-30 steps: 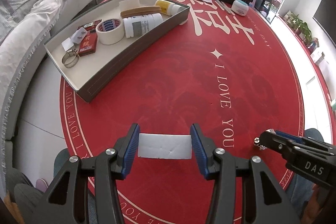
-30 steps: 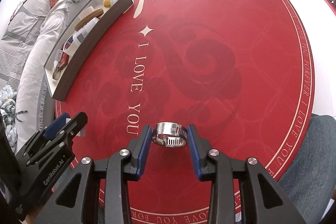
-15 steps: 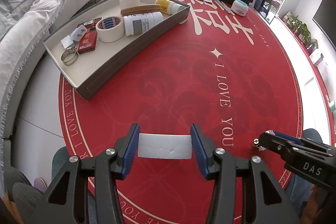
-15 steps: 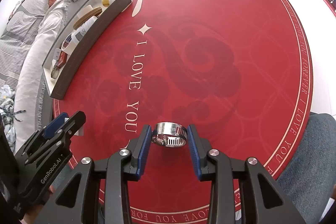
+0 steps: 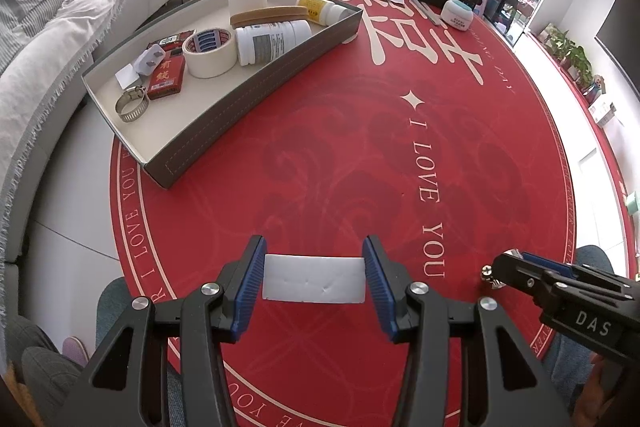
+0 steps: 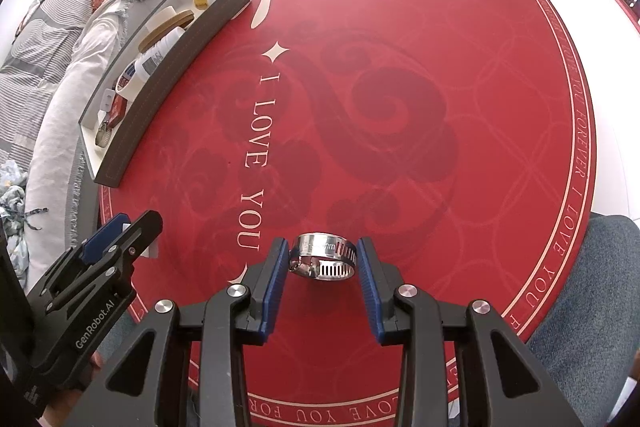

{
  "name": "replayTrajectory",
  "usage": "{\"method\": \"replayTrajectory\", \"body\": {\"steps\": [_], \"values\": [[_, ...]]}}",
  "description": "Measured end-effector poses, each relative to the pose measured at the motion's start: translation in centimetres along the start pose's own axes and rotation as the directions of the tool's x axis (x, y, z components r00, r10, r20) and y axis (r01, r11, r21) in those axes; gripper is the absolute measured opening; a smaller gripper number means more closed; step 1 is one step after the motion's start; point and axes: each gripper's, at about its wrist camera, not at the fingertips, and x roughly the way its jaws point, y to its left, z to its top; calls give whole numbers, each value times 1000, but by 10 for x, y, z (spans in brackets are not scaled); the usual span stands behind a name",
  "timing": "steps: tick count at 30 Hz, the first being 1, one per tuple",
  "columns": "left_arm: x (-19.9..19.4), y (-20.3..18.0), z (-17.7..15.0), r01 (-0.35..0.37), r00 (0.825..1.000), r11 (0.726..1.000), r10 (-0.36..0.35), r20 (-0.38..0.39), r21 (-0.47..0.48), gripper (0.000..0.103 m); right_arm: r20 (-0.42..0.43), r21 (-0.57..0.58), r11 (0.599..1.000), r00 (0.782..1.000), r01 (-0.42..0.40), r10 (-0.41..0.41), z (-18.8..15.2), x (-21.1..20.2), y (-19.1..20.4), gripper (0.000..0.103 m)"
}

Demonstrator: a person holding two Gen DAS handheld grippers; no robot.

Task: Organize rigid objects
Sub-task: 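Carry the foam block and hose clamp over the tray with both tools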

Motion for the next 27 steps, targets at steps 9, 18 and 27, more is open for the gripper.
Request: {"method": "replayTrajectory", "body": {"steps": [9,18,27], "values": [[2,2,-1,8,1000,1000,-8,-7,-12,53,-4,-5,1000,1000,6,-6,0,1,1,37],[-3,6,7,12,1000,1000,-12,0,-26,53,3,-12,1000,1000,5,-5,7,-2,5,37],[-24,38,74,-33,996,994,42,78,-109,53,62,-97,994,997,-41,47,68,-15,48,37]]}}
